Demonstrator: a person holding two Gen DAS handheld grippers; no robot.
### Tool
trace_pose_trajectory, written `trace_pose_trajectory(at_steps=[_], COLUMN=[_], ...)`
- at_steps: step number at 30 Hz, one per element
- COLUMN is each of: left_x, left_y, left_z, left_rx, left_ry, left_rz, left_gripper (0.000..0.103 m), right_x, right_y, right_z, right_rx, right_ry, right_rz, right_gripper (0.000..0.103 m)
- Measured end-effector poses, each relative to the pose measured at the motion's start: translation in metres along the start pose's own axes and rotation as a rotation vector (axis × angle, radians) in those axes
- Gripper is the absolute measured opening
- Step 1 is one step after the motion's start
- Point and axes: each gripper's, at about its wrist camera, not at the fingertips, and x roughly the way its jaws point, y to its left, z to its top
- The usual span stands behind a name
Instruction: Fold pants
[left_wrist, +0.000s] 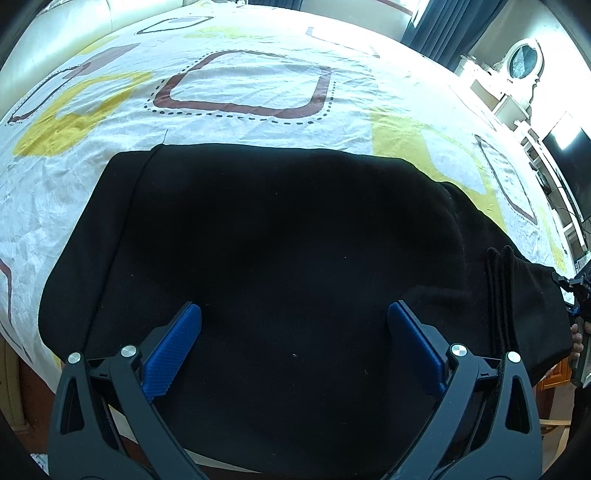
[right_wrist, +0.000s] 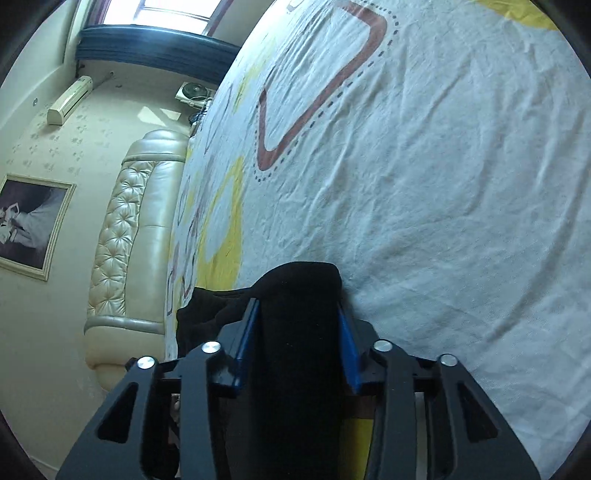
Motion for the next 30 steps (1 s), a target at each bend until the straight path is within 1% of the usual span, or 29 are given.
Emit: trace_pose_trajectory(at_steps=[2,5,6,8,9,10,12,16,18,19,20,21,22,24,26,27,28,29,30], left_x=[0.0,0.0,0.0,0.0,0.0,0.0,-0.001,-0.001,-0.001,-0.001,-0.001,-0.001,-0.001,-0.001,-0.002,-0.002,-0.002,-0.003,-0.005], left_y=[0.0,0.0,-0.001,-0.001,-0.001,0.0,0.0,-0.001,-0.001,0.0,-0.001,-0.001,-0.001,-0.001,-0.001,-0.001,-0.001,-0.001,-0.002], left_z=[0.0,-0.001,-0.001,-0.001,-0.001,-0.001,-0.002,-0.001,-0.001,-0.001,-0.001,-0.001,-0.002,-0.002,-0.002,-0.002,-0.002,-0.002,-0.002], left_rx=[0.002,0.006,0.008,0.009,0.008,0.009,0.007,0.01,0.009,0.01,0.011,0.011,0.012,0.014,0.014,0.015,0.017,0.018,0.017], left_ry=[0.0,-0.003,-0.003,-0.003,-0.004,-0.003,-0.004,-0.004,-0.005,-0.006,-0.005,-0.006,-0.006,-0.006,-0.007,-0.008,-0.007,-0.007,-0.009], left_rz=[0.001,0.004,0.006,0.006,0.005,0.003,0.001,0.007,0.007,0.006,0.007,0.006,0.006,0.004,0.0,-0.001,0.0,0.004,0.011], left_gripper=[0.101,0.101,0.101,0.101,0.101,0.101,0.101,0.101,0.101,0.101,0.101,0.101,0.101,0.101,0.101,0.101,0.101,0.101,0.101], right_x=[-0.004,-0.007,-0.007,-0.01,-0.012,-0.014,-0.024,-0.032,-0.034,-0.035,-0.034,-0.032,-0.031,-0.032,-0.036,-0.041,-0.047,-0.056,-0.069], right_y=[-0.004,-0.01,-0.01,-0.01,-0.013,-0.014,-0.015,-0.021,-0.021,-0.02,-0.021,-0.025,-0.029,-0.031,-0.026,-0.023,-0.018,-0.012,-0.003], right_z=[-0.002,-0.005,-0.004,-0.007,-0.009,-0.013,-0.025,-0.056,-0.071,-0.077,-0.081,-0.083,-0.084,-0.084,-0.082,-0.079,-0.073,-0.067,-0.061], right_rx=[0.001,0.011,0.011,0.024,0.04,0.048,0.035,0.009,-0.03,-0.054,-0.063,-0.061,-0.047,-0.041,-0.058,-0.06,-0.071,-0.096,-0.12], right_ry=[-0.011,-0.012,-0.017,-0.001,0.02,0.037,0.062,0.134,0.157,0.157,0.163,0.165,0.166,0.159,0.153,0.144,0.132,0.101,0.053], right_rz=[0.004,0.021,0.025,0.065,0.092,0.121,0.147,0.171,0.153,0.136,0.116,0.072,0.064,0.08,0.078,0.062,0.03,-0.023,-0.062], right_gripper=[0.029,0.029,0.032,0.044,0.053,0.06,0.064,0.064,0.062,0.055,0.039,0.026,0.025,0.025,0.029,0.032,0.038,0.042,0.049])
